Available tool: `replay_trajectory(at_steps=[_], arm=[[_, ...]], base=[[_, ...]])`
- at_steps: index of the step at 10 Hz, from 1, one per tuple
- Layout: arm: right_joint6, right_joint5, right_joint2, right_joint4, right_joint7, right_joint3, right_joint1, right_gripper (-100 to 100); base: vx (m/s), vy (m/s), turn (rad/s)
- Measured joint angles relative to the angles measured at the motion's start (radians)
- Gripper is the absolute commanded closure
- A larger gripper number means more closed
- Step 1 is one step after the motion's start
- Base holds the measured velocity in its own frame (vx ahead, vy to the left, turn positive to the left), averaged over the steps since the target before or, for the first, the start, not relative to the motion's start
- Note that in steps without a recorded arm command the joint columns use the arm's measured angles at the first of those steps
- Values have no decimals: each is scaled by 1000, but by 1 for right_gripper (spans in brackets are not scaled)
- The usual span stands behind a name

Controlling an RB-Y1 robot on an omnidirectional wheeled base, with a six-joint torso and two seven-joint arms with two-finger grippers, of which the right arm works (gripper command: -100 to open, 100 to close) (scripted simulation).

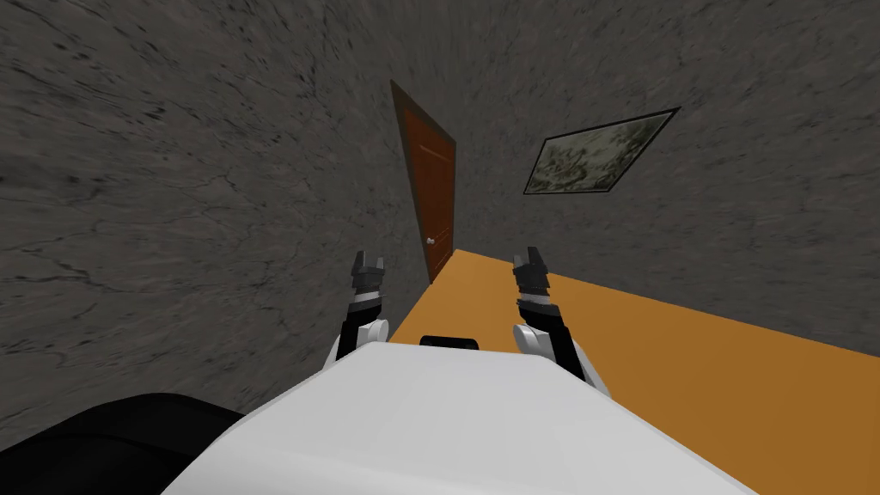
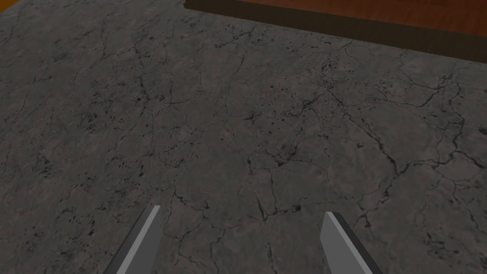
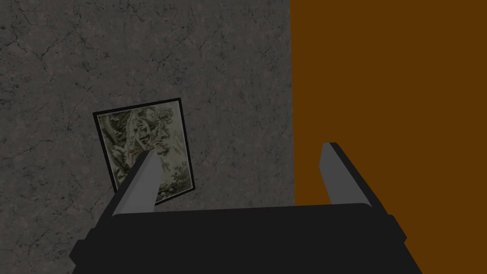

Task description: Pull the door open

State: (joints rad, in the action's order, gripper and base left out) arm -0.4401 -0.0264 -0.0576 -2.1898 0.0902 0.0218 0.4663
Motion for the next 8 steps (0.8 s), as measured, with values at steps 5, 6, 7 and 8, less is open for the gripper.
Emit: replay_trajectory(at_steps=[5,6,7,8], arm=[[-40,60,-15,110,97,-20,-28,-100],[-42,71,-17,126,114,-23,-33,-100],[-51,84,-19,149,134,-28,-36,-100],[-56,94,-21,164,151,-31,-40,-100]], base=[[123,-91,125],[122,-91,102],[103,-88,105],[78,-59,68]])
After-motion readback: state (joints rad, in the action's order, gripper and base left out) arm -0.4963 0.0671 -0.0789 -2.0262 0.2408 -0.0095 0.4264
